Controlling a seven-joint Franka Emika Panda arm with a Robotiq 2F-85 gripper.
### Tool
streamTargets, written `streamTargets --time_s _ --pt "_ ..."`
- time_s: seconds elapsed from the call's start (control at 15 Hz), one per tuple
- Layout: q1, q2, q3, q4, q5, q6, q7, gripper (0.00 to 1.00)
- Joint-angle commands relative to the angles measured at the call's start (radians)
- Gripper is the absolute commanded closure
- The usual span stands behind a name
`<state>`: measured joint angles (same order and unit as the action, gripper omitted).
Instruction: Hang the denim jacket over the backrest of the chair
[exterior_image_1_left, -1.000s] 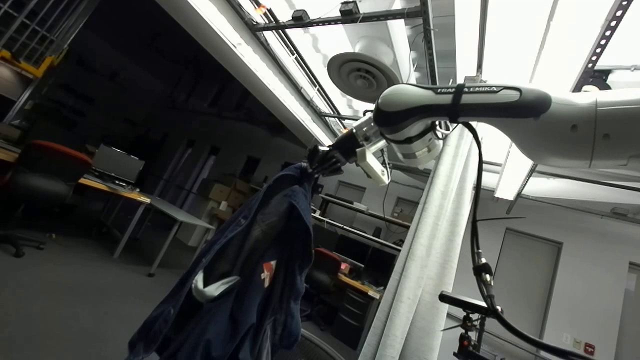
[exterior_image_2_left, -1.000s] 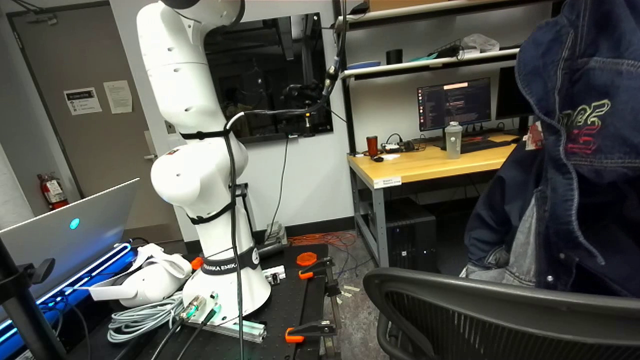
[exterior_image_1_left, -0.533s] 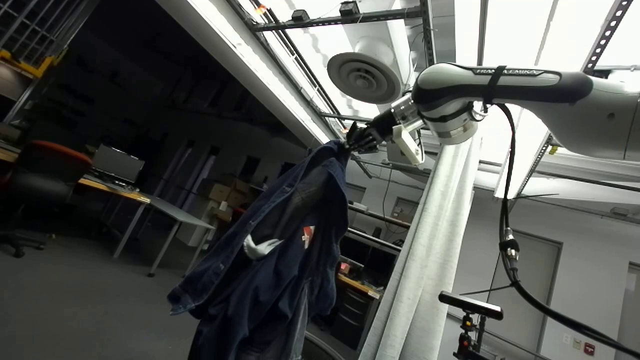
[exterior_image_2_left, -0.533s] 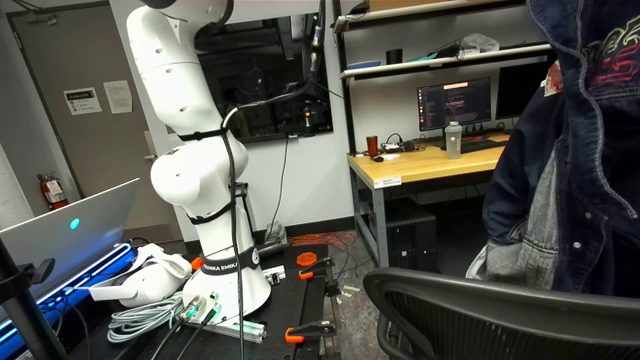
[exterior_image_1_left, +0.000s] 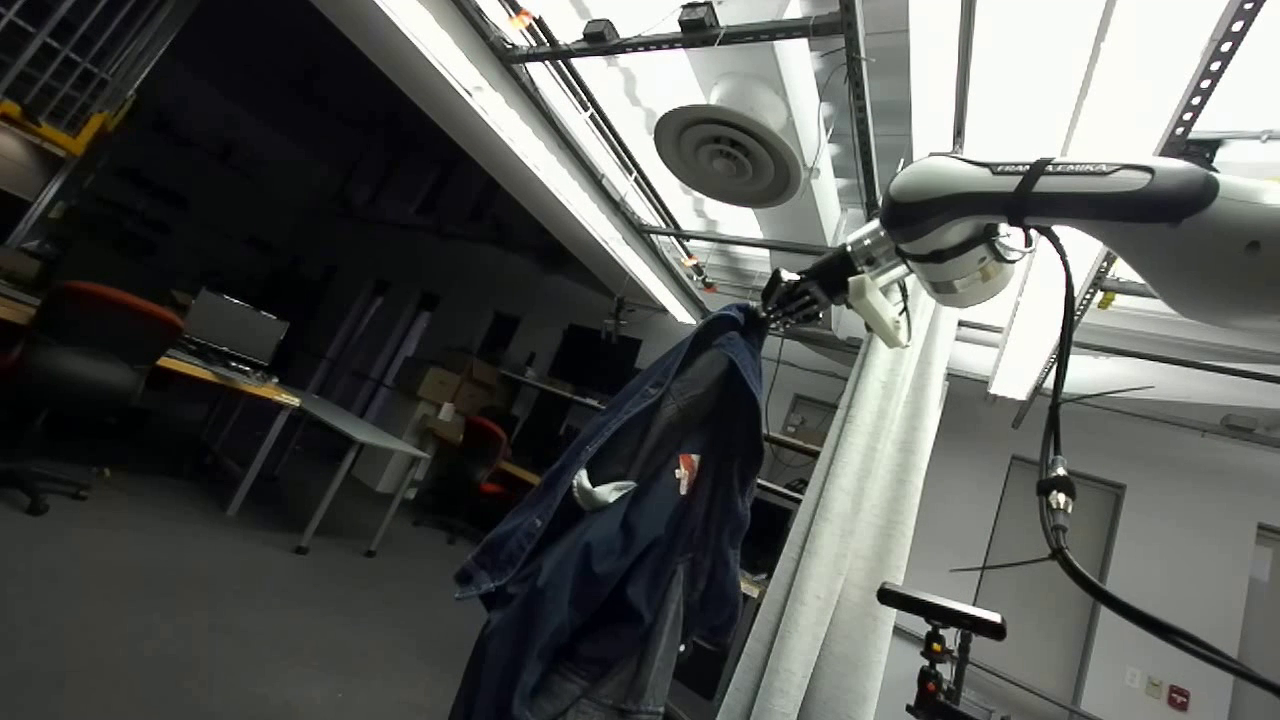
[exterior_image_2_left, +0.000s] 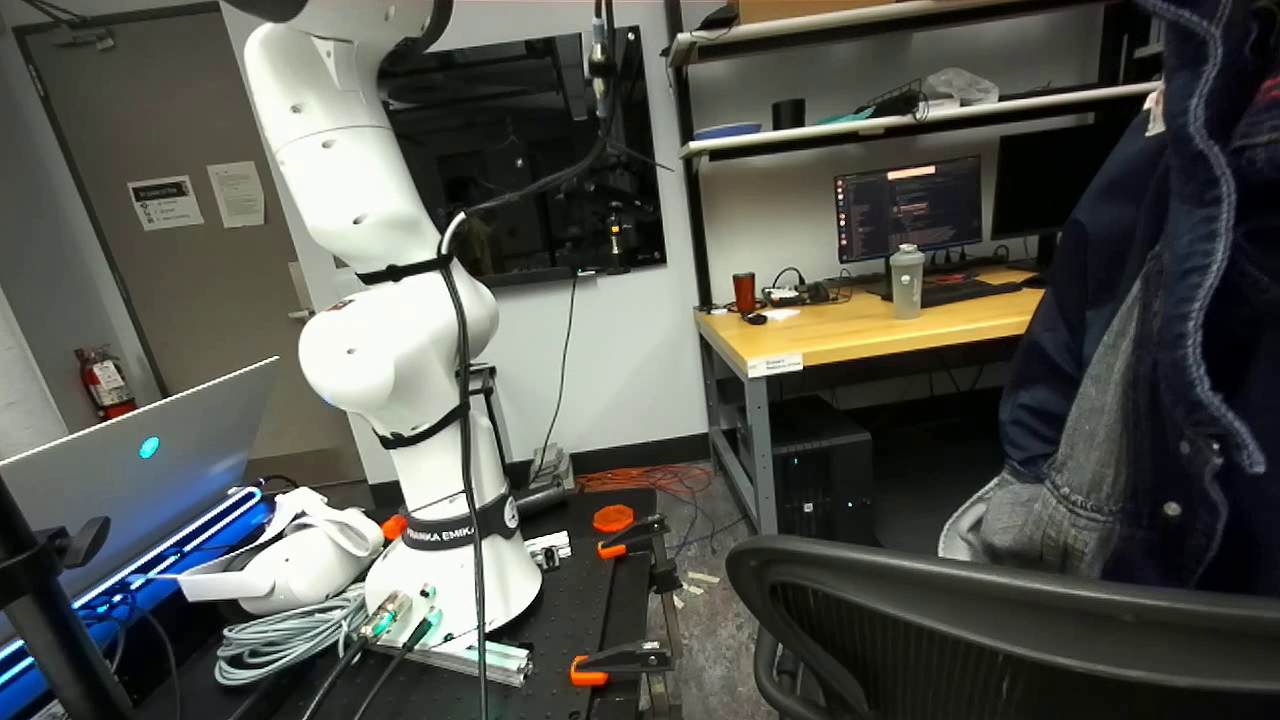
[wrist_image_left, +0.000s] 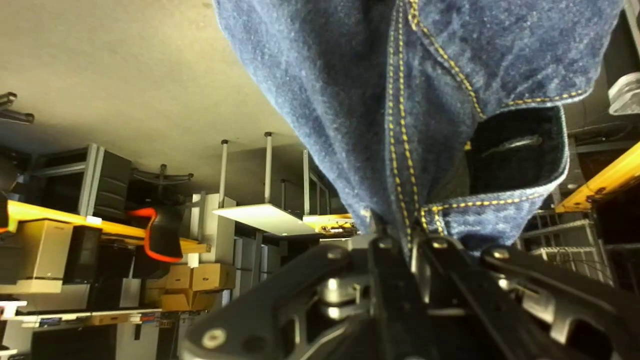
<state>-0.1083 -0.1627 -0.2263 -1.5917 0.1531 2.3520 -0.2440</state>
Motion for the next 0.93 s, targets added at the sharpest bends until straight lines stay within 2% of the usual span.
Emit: streamTargets --time_s 0.0,0.33,0.87 --pt "-0.011 -0.038 -0.033 -0.129 0.05 0.0 -0.117 0.98" --pt "-0.033 -0.04 -0.07 -0.319 0.066 0.009 -0.164 0.98" --pt "-0.07 -0.095 -0.116 -0.273 0.07 -0.02 -0.15 0.98"
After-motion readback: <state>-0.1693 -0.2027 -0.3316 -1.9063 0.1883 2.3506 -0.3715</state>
